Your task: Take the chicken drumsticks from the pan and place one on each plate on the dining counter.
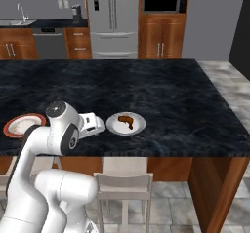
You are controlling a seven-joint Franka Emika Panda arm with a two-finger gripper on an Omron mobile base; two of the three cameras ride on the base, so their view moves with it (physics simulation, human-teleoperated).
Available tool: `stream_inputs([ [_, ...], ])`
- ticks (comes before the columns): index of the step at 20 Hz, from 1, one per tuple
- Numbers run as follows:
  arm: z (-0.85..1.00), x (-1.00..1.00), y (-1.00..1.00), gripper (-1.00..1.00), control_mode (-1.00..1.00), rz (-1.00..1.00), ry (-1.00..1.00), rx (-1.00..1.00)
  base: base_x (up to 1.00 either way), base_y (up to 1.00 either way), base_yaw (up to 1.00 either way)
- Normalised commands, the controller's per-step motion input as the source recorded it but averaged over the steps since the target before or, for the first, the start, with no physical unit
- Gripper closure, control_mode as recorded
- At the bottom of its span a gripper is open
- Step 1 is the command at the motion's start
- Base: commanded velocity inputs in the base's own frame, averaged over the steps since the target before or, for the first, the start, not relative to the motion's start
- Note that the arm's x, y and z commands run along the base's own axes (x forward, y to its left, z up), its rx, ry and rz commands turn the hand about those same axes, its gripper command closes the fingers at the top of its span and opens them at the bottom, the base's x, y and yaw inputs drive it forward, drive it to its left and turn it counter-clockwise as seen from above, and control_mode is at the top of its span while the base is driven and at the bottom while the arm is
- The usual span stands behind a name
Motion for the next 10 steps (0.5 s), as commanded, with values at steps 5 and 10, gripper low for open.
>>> stream_inputs([
  [5, 0.00, 0.00, 0.00, -1.00, 1.00, 0.00, 0.00, 0.00, -0.75, 0.00, 0.09],
  [10, 0.00, 0.00, 0.00, -1.00, 1.00, 0.00, 0.00, 0.00, -0.82, 0.40, 0.18],
])
